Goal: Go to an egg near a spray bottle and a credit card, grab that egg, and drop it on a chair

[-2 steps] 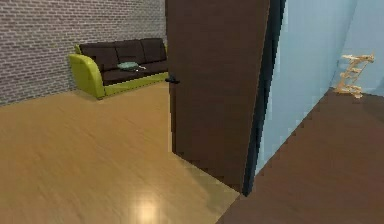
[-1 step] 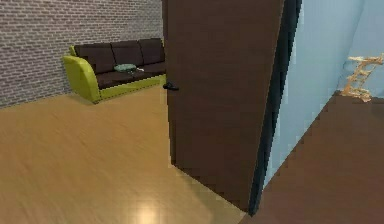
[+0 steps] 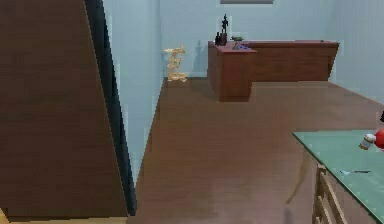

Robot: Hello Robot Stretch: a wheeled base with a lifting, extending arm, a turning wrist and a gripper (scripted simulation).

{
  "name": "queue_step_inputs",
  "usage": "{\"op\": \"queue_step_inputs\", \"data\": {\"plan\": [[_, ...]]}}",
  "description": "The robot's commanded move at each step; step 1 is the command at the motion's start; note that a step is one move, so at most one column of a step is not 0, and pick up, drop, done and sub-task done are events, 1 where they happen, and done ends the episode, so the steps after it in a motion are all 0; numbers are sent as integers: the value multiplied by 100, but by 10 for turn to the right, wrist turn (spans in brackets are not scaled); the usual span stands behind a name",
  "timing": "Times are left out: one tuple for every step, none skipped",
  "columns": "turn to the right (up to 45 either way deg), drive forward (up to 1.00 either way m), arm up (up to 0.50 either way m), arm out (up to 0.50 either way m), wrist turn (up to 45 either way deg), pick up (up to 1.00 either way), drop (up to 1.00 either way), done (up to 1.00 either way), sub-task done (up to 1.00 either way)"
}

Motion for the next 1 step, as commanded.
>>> {"op": "queue_step_inputs", "data": {"plan": [[0, 70, 0, 0, 0, 0, 0, 0, 0]]}}
